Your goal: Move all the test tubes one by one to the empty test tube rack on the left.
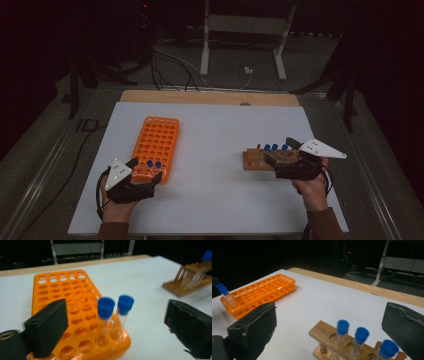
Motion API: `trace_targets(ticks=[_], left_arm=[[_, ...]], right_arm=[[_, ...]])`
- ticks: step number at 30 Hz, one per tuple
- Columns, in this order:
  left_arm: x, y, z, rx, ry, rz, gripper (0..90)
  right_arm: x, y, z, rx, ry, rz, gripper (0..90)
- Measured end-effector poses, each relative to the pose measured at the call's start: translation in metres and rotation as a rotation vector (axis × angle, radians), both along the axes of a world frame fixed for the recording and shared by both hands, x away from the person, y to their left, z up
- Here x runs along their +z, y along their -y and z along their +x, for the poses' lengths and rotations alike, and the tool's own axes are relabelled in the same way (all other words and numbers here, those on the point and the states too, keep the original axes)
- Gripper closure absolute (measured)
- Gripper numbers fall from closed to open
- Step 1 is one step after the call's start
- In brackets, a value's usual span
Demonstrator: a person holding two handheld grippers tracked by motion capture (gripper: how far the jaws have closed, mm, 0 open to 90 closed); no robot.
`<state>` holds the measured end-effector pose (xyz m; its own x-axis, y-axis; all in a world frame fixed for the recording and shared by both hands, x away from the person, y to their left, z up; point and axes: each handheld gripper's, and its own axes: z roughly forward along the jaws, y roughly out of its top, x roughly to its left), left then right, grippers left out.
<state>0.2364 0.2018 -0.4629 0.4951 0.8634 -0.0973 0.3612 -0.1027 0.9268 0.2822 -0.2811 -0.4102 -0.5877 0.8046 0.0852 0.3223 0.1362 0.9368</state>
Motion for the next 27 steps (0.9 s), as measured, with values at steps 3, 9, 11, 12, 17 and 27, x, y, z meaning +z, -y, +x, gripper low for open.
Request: trace_targets(ticks=[3, 9, 11, 12, 17, 27], left_arm=[[0.002, 0.002, -0.001, 0.004, 0.015, -0.016, 0.4], [0.002, 0.003, -0.002, -0.003, 0.018, -0.017, 0.3], [0.001, 0.004, -0.001, -0.002, 0.017, -0.018, 0.4], [0.001, 0.004, -0.001, -0.003, 0.016, -0.019, 0.4], [0.001, 0.004, -0.002, 0.002, 0.017, -0.018, 0.4], [0.001, 0.004, -0.002, 0.000, 0.013, -0.020, 0.4]], right_arm=[[-0.002, 0.006, 0.003, -0.028, -0.009, 0.009, 0.1], [-0.005, 0.021, 0.009, -0.082, -0.026, 0.036, 2.9], [-0.007, 0.025, 0.011, -0.104, -0.035, 0.036, 3.6], [-0.008, 0.028, 0.012, -0.109, -0.037, 0.040, 6.0], [-0.014, 0.034, 0.015, -0.146, -0.050, 0.015, 14.0], [-0.026, 0.038, 0.019, -0.187, -0.071, -0.076, 52.4]])
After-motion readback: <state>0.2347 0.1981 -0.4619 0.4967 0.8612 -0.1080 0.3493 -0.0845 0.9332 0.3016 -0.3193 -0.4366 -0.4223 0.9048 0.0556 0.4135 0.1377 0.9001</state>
